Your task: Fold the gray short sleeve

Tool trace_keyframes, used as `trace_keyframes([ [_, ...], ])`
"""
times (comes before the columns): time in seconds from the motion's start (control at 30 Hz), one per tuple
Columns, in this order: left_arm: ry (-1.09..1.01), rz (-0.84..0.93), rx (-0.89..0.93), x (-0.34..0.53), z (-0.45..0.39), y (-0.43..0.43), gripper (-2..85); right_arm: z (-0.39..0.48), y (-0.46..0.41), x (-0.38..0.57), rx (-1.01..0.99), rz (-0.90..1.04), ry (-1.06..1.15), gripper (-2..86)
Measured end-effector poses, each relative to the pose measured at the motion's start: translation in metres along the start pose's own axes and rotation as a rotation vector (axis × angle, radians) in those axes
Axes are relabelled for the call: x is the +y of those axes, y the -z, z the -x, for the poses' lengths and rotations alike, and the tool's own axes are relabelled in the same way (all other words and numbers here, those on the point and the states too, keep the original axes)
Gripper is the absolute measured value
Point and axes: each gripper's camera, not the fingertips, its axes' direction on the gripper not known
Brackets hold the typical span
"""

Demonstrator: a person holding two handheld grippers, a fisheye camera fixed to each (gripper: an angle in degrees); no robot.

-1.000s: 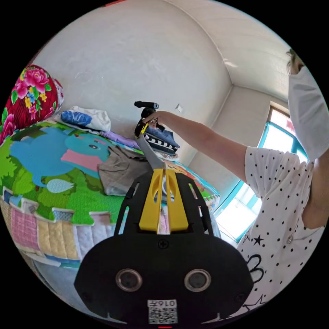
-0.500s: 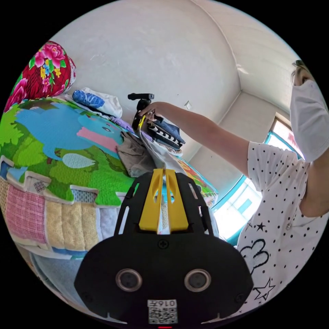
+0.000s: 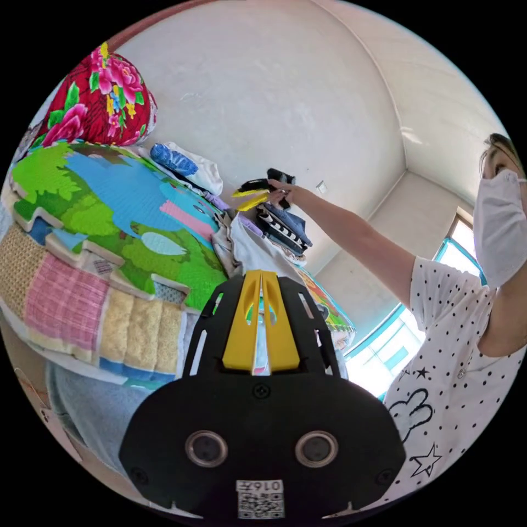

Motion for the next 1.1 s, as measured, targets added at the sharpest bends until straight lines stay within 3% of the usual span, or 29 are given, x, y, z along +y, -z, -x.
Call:
trace_keyframes([
  [0.13, -0.043, -0.014, -0.063, -0.006, -0.006, 0.007, -0.7, -0.013, 0.037, 0.035, -0.318, -0.079, 0.195, 11.3],
  [0.2, -0.103, 0.059, -0.090, -0.013, -0.017, -0.007, 0.1, -0.014, 0.050, 0.047, -0.344, -0.112, 0.248, 10.3],
  [0.47, -0.215, 0.253, -0.262, -0.016, -0.044, -0.065, 5.6, 0.006, 0.041, 0.072, 0.312, -0.210, 0.178, 10.8],
  [0.67, -0.251, 0.185, -0.272, -0.007, -0.059, -0.060, -0.2, 0.016, 0.016, 0.078, 0.317, -0.188, 0.152, 9.1],
  [0.83, -0.266, 0.204, -0.265, -0.002, -0.061, -0.057, -0.8, 0.024, 0.002, 0.091, 0.424, -0.141, 0.128, 7.0],
  [1.1, -0.258, 0.200, -0.228, 0.006, -0.061, -0.049, -0.9, 0.025, 0.029, 0.140, 0.474, -0.216, 0.068, 2.0],
])
